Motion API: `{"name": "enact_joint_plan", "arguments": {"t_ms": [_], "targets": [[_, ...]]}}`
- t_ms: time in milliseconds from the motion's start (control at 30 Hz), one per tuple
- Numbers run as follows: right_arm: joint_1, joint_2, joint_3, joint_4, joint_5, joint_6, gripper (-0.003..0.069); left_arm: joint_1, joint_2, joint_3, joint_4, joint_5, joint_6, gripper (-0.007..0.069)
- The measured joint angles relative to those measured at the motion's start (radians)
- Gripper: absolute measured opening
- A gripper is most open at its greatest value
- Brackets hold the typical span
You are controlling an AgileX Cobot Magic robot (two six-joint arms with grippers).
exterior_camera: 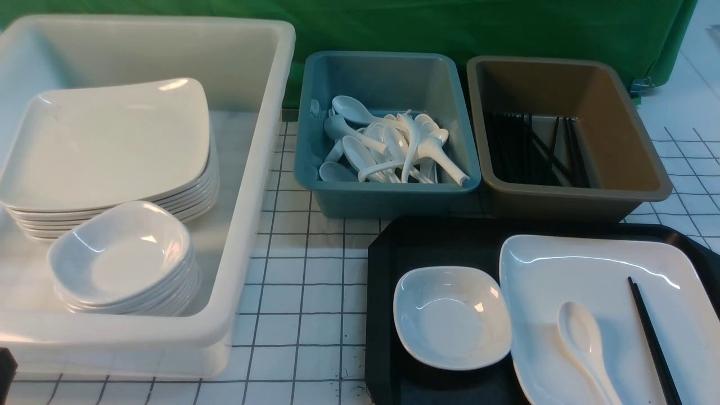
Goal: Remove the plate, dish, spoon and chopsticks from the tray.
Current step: Use the right arm to grab a pair of chopsticks from the plate
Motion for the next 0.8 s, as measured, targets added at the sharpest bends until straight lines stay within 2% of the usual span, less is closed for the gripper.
{"name": "enact_joint_plan", "arguments": {"t_ms": [700,767,800], "targets": [[0.0,0.0,0.0,0.005,-0.007,0.009,0.0242,0.0,0.0,0.0,0.0,0.0,0.0,0.0005],[0.0,0.0,0.004,0.102,-0.04,0.127,0.0242,0.0,0.0,0.0,0.0,0.0,0.0,0.0005],[0.0,0.0,0.006,0.173,-0.056,0.229,0.0242,0.0,0.0,0.0,0.0,0.0,0.0,0.0005]]}}
